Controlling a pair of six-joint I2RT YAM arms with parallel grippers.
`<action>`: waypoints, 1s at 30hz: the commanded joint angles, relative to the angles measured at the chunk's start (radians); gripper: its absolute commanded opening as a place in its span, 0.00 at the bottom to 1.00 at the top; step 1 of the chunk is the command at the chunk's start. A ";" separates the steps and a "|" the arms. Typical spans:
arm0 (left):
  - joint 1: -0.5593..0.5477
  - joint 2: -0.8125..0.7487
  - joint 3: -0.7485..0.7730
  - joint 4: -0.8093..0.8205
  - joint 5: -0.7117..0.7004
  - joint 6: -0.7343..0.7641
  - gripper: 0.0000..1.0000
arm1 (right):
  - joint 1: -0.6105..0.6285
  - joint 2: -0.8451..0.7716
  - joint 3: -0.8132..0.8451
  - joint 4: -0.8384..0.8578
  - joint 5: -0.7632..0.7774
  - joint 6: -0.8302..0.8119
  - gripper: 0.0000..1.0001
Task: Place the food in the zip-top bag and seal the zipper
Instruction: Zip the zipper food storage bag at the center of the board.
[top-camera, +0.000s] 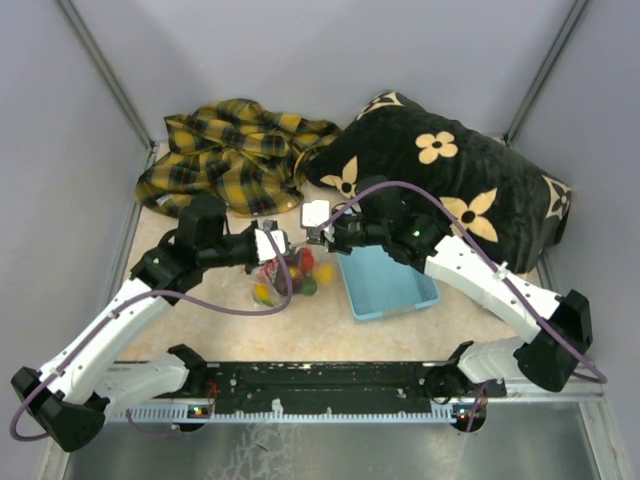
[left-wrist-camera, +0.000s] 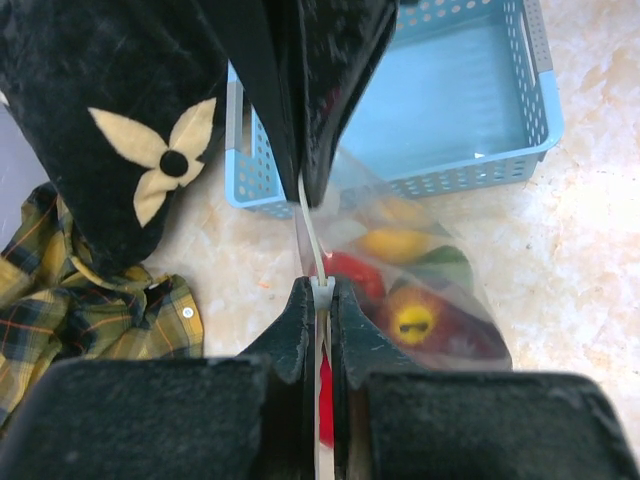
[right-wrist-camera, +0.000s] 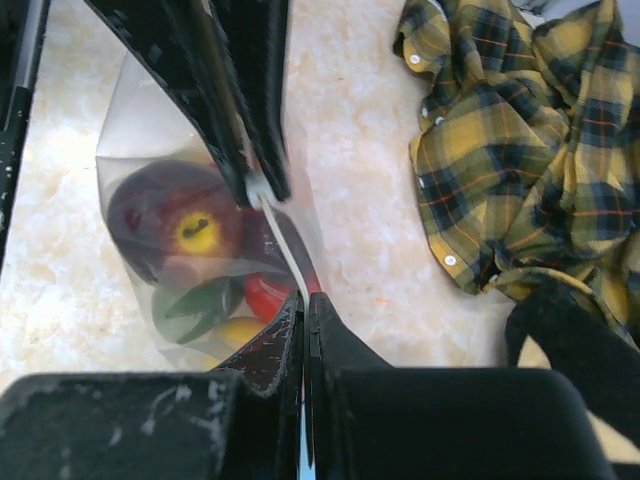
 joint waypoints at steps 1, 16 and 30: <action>-0.006 -0.061 -0.032 -0.056 -0.074 -0.052 0.00 | -0.066 -0.100 -0.037 0.094 0.081 0.047 0.00; -0.006 -0.123 0.000 -0.204 -0.238 -0.161 0.00 | -0.135 -0.150 -0.111 0.164 0.115 0.103 0.00; -0.007 -0.201 0.003 -0.329 -0.368 -0.220 0.00 | -0.163 -0.176 -0.158 0.245 0.132 0.164 0.00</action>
